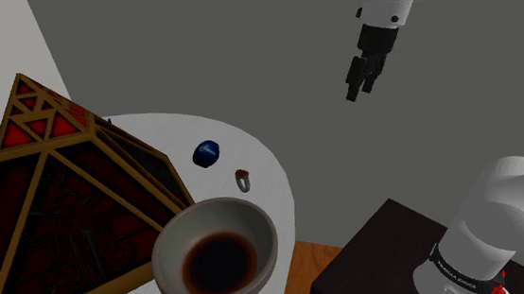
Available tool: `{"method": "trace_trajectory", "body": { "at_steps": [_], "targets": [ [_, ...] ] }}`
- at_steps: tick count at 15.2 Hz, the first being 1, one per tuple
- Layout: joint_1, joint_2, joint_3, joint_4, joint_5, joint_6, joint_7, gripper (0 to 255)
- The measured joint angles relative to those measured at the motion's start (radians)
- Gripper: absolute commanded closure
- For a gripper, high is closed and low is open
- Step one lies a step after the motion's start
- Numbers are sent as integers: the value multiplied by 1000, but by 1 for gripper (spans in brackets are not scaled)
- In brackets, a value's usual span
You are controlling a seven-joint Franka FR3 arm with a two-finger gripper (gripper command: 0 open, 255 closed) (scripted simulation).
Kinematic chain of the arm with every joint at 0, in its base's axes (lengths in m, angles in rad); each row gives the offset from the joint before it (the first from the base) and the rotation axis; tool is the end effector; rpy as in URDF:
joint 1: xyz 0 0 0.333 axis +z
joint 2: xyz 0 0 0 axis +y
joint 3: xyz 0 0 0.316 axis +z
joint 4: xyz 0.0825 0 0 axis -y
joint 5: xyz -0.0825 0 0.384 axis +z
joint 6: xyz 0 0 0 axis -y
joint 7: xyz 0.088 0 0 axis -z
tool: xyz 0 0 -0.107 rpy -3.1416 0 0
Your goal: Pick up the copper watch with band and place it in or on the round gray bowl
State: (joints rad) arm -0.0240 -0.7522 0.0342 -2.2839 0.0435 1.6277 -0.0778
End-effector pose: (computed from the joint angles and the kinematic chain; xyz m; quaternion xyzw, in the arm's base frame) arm 0.3227 0.0114 0.6193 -0.9980 -0.0397 -0.0482 0.0082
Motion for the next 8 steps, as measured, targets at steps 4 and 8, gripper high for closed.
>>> {"method": "trace_trajectory", "body": {
  "at_steps": [4, 8],
  "targets": [
    [15, 27, 47, 4, 24, 17, 47, 0],
    [39, 83, 128, 10, 61, 59, 129, 0]
  ]
}}
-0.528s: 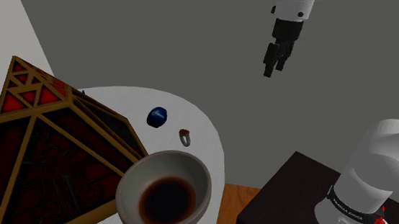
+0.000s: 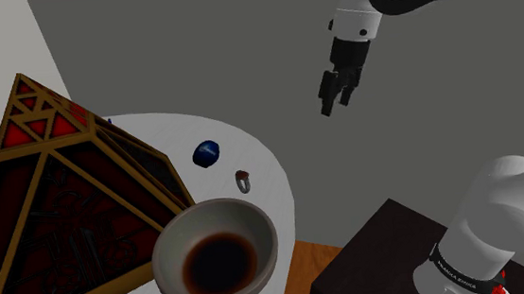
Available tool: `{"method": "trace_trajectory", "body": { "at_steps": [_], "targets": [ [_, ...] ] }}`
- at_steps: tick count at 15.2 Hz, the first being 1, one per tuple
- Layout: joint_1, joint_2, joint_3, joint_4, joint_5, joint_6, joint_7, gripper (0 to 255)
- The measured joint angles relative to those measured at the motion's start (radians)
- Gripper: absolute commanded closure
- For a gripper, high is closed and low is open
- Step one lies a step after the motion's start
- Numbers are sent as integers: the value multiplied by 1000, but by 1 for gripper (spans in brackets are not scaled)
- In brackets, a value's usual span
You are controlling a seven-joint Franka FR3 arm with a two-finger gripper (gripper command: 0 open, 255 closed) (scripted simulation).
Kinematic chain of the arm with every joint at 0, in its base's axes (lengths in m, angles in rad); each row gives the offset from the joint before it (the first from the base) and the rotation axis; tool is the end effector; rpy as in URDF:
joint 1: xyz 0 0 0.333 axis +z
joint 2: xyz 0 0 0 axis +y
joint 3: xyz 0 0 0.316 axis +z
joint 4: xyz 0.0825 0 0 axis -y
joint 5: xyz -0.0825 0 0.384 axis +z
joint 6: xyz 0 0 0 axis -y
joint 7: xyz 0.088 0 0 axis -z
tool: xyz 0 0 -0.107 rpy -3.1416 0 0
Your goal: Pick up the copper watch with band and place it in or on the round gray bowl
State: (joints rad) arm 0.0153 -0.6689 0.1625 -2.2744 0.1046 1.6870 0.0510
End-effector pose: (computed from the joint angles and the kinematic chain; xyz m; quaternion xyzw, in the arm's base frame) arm 0.3447 0.0868 0.5976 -0.9983 -0.0438 -0.0373 0.0056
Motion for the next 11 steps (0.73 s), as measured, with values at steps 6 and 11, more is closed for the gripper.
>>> {"method": "trace_trajectory", "body": {
  "at_steps": [6, 11],
  "targets": [
    [28, 122, 121, 54, 36, 56, 124, 0],
    [45, 256, 227, 124, 41, 109, 240, 0]
  ]
}}
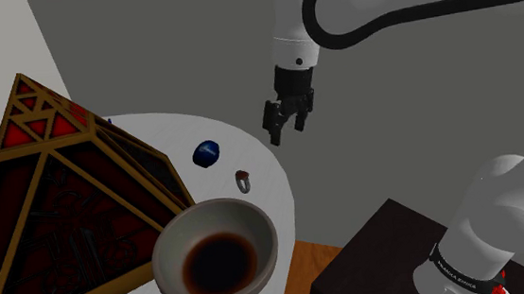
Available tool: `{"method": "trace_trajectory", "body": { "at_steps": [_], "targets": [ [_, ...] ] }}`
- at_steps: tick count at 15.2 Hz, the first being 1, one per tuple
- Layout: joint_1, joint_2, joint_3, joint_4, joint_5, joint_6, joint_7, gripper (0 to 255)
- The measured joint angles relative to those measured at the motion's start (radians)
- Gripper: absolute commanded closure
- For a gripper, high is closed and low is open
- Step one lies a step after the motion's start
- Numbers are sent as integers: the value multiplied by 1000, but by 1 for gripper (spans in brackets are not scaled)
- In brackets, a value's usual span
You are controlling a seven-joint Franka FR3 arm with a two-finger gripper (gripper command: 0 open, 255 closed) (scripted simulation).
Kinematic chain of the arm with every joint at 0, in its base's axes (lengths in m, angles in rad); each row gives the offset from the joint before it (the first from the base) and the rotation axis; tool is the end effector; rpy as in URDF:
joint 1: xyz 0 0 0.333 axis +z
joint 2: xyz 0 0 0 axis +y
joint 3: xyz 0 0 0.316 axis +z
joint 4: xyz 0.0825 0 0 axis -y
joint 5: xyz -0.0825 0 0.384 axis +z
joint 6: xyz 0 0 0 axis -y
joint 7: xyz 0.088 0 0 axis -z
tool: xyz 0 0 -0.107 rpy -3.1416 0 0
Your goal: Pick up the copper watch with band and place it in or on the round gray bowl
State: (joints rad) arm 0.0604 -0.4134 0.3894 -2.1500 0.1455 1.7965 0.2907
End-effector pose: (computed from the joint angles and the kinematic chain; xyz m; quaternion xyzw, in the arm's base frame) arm 0.3844 0.2229 0.5561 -0.9986 -0.0507 -0.0179 0.0009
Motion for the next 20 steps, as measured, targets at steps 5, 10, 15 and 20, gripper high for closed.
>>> {"method": "trace_trajectory", "body": {
  "at_steps": [5, 10, 15, 20],
  "targets": [
    [12, 158, 99, 98, -33, 42, 120, 0],
    [31, 309, 173, 202, -93, 62, 232, 0],
    [36, 336, 184, 158, -105, 127, 251, 0],
    [38, 348, 187, 135, -112, 161, 257, 0]
  ]
}}
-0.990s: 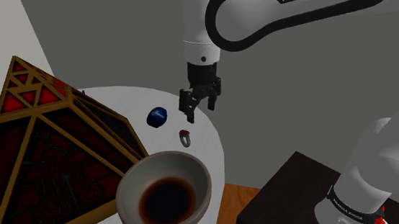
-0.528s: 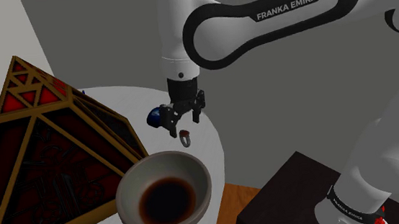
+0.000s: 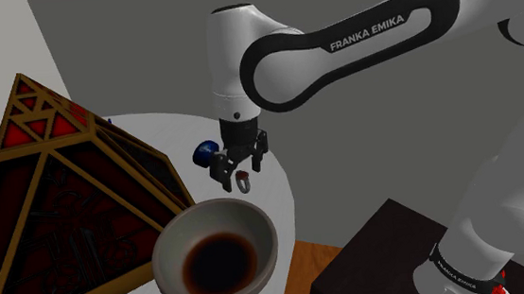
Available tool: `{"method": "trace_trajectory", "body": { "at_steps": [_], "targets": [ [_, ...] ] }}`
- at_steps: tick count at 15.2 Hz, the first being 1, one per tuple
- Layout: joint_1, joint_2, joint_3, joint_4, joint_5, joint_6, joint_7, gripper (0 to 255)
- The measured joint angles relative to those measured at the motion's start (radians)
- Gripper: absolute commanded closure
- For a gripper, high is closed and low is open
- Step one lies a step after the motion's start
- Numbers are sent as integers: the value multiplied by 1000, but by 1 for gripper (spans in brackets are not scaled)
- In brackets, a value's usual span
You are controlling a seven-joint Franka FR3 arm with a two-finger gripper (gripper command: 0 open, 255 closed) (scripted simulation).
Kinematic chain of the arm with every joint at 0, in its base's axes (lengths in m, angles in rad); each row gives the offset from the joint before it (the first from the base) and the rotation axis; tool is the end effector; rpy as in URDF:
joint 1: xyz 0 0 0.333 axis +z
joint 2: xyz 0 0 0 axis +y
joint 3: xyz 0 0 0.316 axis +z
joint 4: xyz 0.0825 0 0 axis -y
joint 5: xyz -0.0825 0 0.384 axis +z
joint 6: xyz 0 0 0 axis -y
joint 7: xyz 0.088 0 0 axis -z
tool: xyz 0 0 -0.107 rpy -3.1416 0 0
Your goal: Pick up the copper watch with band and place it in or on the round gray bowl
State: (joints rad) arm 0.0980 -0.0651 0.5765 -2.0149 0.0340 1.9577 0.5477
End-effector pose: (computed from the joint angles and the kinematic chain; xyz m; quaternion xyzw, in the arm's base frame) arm 0.4171 0.3422 0.4762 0.9984 0.0564 0.0002 0.0023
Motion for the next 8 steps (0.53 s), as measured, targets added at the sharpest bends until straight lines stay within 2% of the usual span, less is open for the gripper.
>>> {"method": "trace_trajectory", "body": {
  "at_steps": [3, 4, 8],
  "targets": [
    [0, 2, 0, 0, -1, 2, 0, 0],
    [0, 2, 0, 0, -1, 2, 0, 255],
    [0, 2, 0, 0, -1, 2, 1, 255]
  ]
}}
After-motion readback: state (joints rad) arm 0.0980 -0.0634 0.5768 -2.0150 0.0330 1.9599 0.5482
